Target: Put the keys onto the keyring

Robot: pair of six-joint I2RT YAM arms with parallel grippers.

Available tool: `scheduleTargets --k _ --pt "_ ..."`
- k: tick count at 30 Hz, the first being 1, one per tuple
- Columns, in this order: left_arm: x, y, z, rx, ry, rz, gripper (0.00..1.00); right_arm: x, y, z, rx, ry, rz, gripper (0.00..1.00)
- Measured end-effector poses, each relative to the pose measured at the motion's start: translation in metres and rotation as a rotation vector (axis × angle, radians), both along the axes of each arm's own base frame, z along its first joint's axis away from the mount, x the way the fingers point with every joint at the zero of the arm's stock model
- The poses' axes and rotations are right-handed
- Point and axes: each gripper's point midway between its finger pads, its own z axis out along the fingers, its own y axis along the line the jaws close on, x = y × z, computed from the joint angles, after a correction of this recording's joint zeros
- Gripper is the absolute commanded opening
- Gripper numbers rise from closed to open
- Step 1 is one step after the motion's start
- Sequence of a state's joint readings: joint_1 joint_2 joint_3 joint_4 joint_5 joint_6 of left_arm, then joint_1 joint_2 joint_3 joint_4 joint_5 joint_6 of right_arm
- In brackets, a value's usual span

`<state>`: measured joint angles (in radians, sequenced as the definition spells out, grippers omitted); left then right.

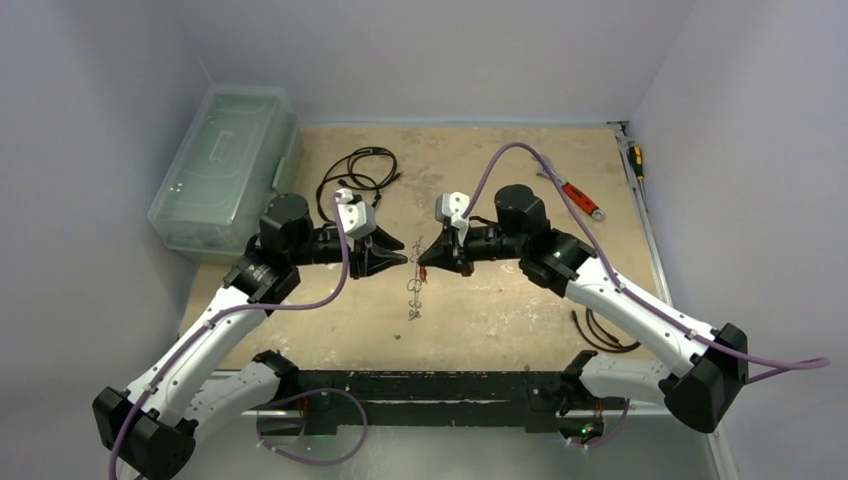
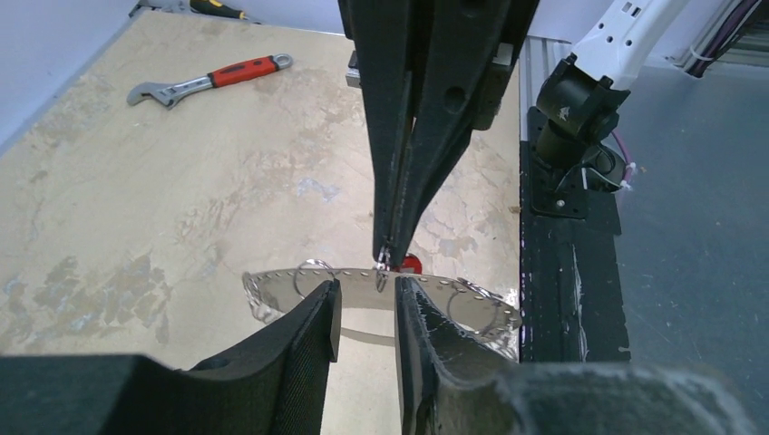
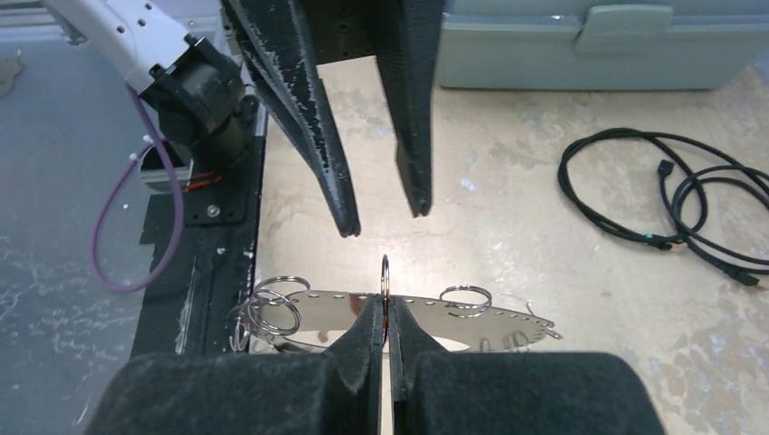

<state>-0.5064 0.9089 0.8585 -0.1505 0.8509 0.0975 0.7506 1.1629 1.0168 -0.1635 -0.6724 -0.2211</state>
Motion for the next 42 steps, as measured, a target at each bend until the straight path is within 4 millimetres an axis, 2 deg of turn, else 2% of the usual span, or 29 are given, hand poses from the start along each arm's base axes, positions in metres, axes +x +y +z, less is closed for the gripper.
scheduleTargets --k 8,15,26,30,35,39,42 --pt "-0.003 -0.010 -0.003 -0.014 0.009 -0.051 0.30 -0.010 -0.004 -0.014 -0.060 0.019 0.029 0.00" --pt "-0.013 -0.019 -0.021 0.009 0.032 -0.103 0.27 -0.010 -0.004 -0.012 -0.064 0.013 0.034 0.00" --pt "-0.013 -0.024 -0.027 0.018 0.021 -0.116 0.10 -0.013 -0.002 -0.013 -0.065 0.018 0.055 0.00" --pt "-0.014 -0.025 -0.027 0.019 0.021 -0.121 0.00 -0.015 -0.001 -0.014 -0.068 0.023 0.064 0.00" --pt "-0.014 -0.025 -0.029 0.018 0.019 -0.121 0.00 -0.015 -0.001 -0.015 -0.069 0.024 0.065 0.00" --pt "-0.014 -0.025 -0.029 0.009 0.001 -0.117 0.00 -0.015 -0.001 -0.015 -0.071 0.026 0.063 0.27" --pt "-0.017 -0.022 -0.027 -0.011 -0.031 -0.103 0.00 -0.012 0.001 -0.010 -0.046 0.011 0.056 0.36"
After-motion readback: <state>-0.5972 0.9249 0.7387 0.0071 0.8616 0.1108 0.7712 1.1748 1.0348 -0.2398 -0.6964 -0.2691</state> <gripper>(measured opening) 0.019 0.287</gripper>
